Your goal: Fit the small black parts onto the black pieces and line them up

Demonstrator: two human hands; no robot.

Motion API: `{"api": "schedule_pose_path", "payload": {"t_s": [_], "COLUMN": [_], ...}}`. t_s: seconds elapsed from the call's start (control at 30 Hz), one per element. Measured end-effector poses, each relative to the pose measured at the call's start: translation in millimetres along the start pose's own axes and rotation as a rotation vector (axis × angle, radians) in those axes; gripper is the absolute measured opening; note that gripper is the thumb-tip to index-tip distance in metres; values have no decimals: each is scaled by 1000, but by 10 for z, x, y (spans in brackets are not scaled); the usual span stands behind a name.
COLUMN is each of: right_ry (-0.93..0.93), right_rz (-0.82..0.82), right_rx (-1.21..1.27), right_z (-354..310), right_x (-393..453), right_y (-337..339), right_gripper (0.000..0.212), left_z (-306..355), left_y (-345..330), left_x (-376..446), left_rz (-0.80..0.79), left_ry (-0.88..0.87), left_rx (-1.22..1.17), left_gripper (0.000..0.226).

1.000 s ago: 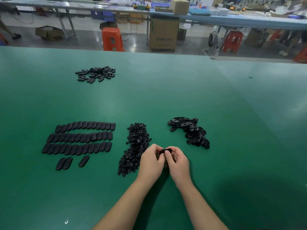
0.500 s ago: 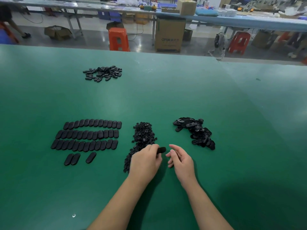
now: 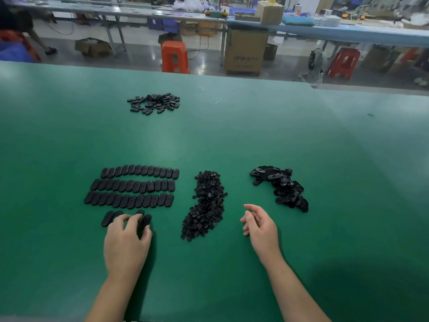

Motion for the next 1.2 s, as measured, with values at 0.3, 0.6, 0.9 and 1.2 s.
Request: {"api": "schedule_pose_path", "payload": {"t_s": [0.3,0.6,0.9,1.2], "right_ry": [-7,-5,2,10], "right_rz": [14,23,28,27], "right_rx": [-29,-44,-74,-93], "right_z": [-5,-3,14,26], "right_x": [-12,-10,3,6], "right_y": [4,5,2,-7], "right_gripper": [20,19,20,21], "left_z": [-75,-207,586,1011], "left_y": [32,96,-82,-532], "left_x": [-40,19,186,510], "left_rz": [26,-12,-202,-331], "left_ry": [-144,-28,-76,-130], "left_rx": [83,119,-249,-188], "left_gripper": [35,30,27,26]}}
Point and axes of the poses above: each hand's wrist, its own x-axis towards the middle knuckle, its own y-axis out of the back of the hand, z = x × y, the point moved 3 cm from there along x, towards the middle knuckle, and after that the axes turned 3 degrees about -y, right-handed, at the moved point
